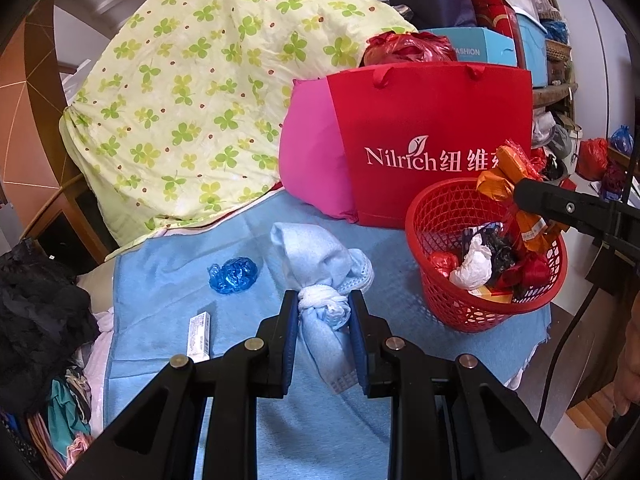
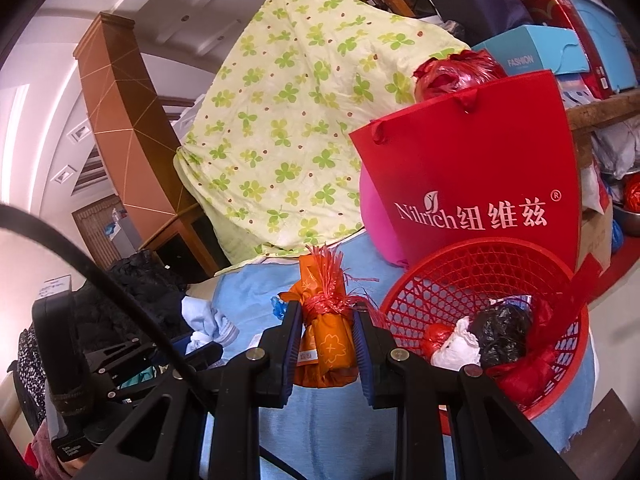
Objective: Collect trash
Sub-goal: 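Move the left tool over the basket and open it while the right tool releases the orange bag, then grasp the blue plastic bag with the right tool while the left tool grasps the white medicine box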
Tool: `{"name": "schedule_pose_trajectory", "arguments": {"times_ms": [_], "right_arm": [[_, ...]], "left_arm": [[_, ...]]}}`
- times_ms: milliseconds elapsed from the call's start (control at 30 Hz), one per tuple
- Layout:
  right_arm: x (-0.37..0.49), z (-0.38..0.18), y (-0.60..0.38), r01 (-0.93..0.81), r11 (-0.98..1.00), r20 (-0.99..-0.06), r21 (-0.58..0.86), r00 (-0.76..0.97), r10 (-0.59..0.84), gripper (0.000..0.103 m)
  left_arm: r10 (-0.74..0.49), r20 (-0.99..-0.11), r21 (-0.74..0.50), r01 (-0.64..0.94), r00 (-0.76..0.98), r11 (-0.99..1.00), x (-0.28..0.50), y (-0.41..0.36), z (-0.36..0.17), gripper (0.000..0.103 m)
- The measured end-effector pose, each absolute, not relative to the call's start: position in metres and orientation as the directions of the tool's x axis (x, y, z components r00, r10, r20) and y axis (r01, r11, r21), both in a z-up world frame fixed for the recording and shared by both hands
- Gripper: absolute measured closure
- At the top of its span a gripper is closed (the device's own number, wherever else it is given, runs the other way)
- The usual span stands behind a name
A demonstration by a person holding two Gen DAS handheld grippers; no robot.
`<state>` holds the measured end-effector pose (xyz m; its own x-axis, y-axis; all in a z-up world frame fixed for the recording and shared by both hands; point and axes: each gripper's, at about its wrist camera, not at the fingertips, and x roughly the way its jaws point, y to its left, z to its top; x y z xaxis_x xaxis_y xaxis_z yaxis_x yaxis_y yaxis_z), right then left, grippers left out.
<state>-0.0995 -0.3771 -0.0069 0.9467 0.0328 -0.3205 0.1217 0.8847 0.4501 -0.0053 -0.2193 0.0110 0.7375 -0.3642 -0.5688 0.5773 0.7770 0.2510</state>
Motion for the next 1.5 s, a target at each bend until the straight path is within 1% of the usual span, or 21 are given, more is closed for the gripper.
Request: {"name": "schedule_pose_trajectory", "arguments": {"times_ms": [133,200,333,433,500,533,567,600,633,667,733,800,900,1000,1267,1367,1500], "right_arm": [[-0.101,-0.014,-0.387,0.144,0.876,-0.33,0.46,0.944,0.018,0.076],[-0.102,-0.017,-0.393,0.159,0.871,-0.333,0.465,0.943,0.006,0.076],[-0.108,-0.021,-0.409,0.203,0.855,-0.338,0.477,0.941,-0.035,0.076],[-0.111,-0.024,-0.426,0.255,0.836,-0.349,0.487,0.934,-0.081,0.074],[-0.113,-0.029,-0.439,0.297,0.814,-0.354,0.5,0.927,-0.122,0.073],[-0.113,-0.032,-0.445,0.313,0.806,-0.355,0.503,0.925,-0.137,0.073],[-0.112,-0.037,-0.453,0.336,0.794,-0.367,0.506,0.918,-0.154,0.066],[-0.11,-0.043,-0.461,0.363,0.779,-0.391,0.511,0.905,-0.166,0.042],[-0.109,-0.049,-0.468,0.389,0.759,-0.412,0.523,0.894,-0.175,0.032],[-0.11,-0.053,-0.473,0.4,0.739,-0.414,0.542,0.892,-0.179,0.03],[-0.115,-0.06,-0.482,0.401,0.717,-0.408,0.57,0.896,-0.177,0.03],[-0.118,-0.057,-0.481,0.42,0.727,-0.412,0.543,0.888,-0.205,0.03],[-0.121,-0.047,-0.472,0.402,0.748,-0.391,0.528,0.897,-0.206,0.031],[-0.114,-0.034,-0.451,0.36,0.779,-0.368,0.513,0.912,-0.179,0.03],[-0.087,-0.002,-0.378,0.232,0.877,-0.335,0.42,0.938,-0.088,0.03],[-0.076,0.004,-0.354,0.195,0.899,-0.336,0.391,0.94,-0.057,0.03],[-0.058,0.004,-0.324,0.157,0.921,-0.359,0.355,0.933,-0.021,0.03]], "left_arm": [[-0.372,-0.58,0.245,0.591,0.725,0.769,-0.002,-0.229,0.007,0.076],[-0.401,-0.583,0.223,0.614,0.707,0.757,0.002,-0.236,0.01,0.076],[-0.5,-0.58,0.144,0.686,0.642,0.713,0.01,-0.256,0.013,0.076],[-0.579,-0.575,0.082,0.745,0.578,0.662,0.02,-0.282,0.012,0.076],[-0.636,-0.588,0.026,0.797,0.5,0.603,0.029,-0.303,0.005,0.065],[-0.648,-0.59,0.01,0.807,0.482,0.591,0.033,-0.312,0.001,0.048],[-0.653,-0.59,0.004,0.811,0.474,0.585,0.037,-0.32,-0.004,0.033],[-0.654,-0.59,0.006,0.812,0.474,0.583,0.04,-0.325,-0.008,0.032],[-0.643,-0.599,0.016,0.81,0.477,0.586,0.043,-0.33,-0.013,0.032],[-0.624,-0.614,0.025,0.802,0.483,0.597,0.044,-0.332,-0.017,0.032],[-0.614,-0.626,0.017,0.796,0.481,0.605,0.044,-0.324,-0.022,0.032],[-0.598,-0.632,0.021,0.781,0.494,0.624,0.042,-0.309,-0.023,0.032],[-0.482,-0.652,0.107,0.7,0.586,0.706,0.041,-0.285,-0.024,0.032],[-0.415,-0.638,0.146,0.632,0.648,0.761,0.04,-0.254,-0.018,0.032],[-0.307,-0.562,0.165,0.468,0.768,0.868,0.042,-0.169,0.004,0.031],[-0.285,-0.556,0.151,0.432,0.781,0.889,0.045,-0.143,0.004,0.03],[-0.256,-0.558,0.137,0.392,0.789,0.91,0.055,-0.117,0.0,0.03]]}}
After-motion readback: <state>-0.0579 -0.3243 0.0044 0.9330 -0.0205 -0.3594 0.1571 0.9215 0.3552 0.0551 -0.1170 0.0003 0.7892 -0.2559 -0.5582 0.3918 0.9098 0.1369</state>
